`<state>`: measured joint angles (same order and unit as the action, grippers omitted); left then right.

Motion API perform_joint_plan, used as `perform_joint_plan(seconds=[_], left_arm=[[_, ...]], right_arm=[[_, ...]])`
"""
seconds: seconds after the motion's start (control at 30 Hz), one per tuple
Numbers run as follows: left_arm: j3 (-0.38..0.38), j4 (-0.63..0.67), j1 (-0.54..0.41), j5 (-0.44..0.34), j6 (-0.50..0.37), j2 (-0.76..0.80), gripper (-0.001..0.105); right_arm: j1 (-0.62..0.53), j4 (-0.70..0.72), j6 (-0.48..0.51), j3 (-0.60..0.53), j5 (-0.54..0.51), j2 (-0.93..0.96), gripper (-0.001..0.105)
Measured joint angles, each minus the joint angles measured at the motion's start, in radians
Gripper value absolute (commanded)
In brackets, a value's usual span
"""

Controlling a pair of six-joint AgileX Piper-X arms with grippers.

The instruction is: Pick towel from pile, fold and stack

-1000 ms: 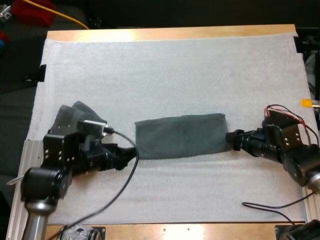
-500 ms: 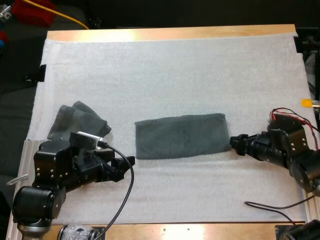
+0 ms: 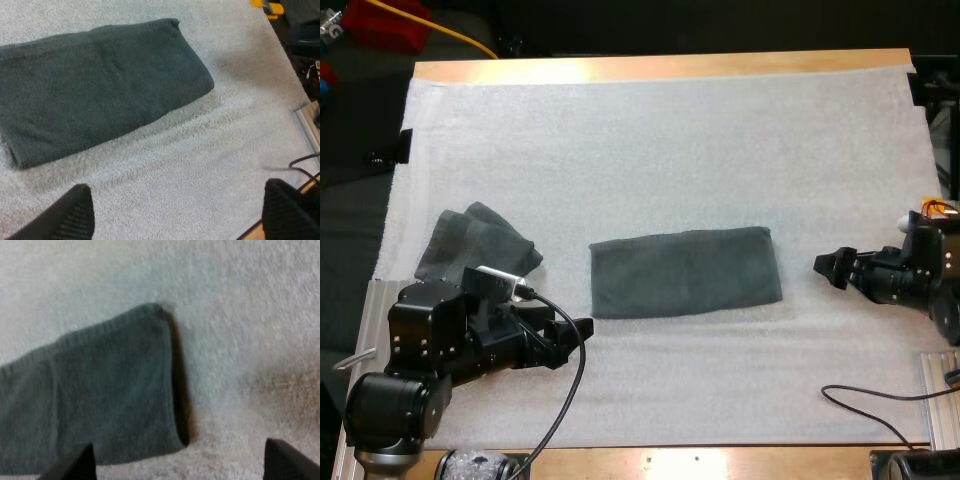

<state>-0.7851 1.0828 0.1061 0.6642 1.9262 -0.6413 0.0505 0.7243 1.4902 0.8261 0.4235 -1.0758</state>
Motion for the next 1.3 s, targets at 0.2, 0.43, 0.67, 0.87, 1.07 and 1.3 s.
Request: perform_joint_plan(seconds=[0.2, 0.43, 0.67, 0.87, 1.07, 1.3], left_arm=[[0.0, 0.015, 0.0, 0.009, 0.0, 0.0, 0.068], [0.0, 0.015, 0.0, 0.032, 0.019, 0.0, 0.068], [0.0, 0.015, 0.0, 0.039, 0.028, 0.0, 0.068], [0.0, 0.015, 0.0, 0.039, 0.028, 0.0, 0.068], [0.0, 0.015, 0.0, 0.039, 0.028, 0.0, 0.068], [0.0, 0.015, 0.0, 0.039, 0.028, 0.0, 0.068]], right_arm=[[-0.031, -0.093, 0.013, 0.004, 0.144, -0.143, 0.066], [-0.031, -0.196, 0.013, 0.006, 0.251, -0.302, 0.066], [-0.03, -0.281, 0.013, 0.006, 0.309, -0.423, 0.066], [0.004, -0.325, 0.02, 0.006, 0.314, -0.507, 0.066], [0.064, -0.371, 0.011, 0.013, 0.321, -0.557, 0.066], [0.138, -0.428, -0.066, 0.017, 0.313, -0.568, 0.066]])
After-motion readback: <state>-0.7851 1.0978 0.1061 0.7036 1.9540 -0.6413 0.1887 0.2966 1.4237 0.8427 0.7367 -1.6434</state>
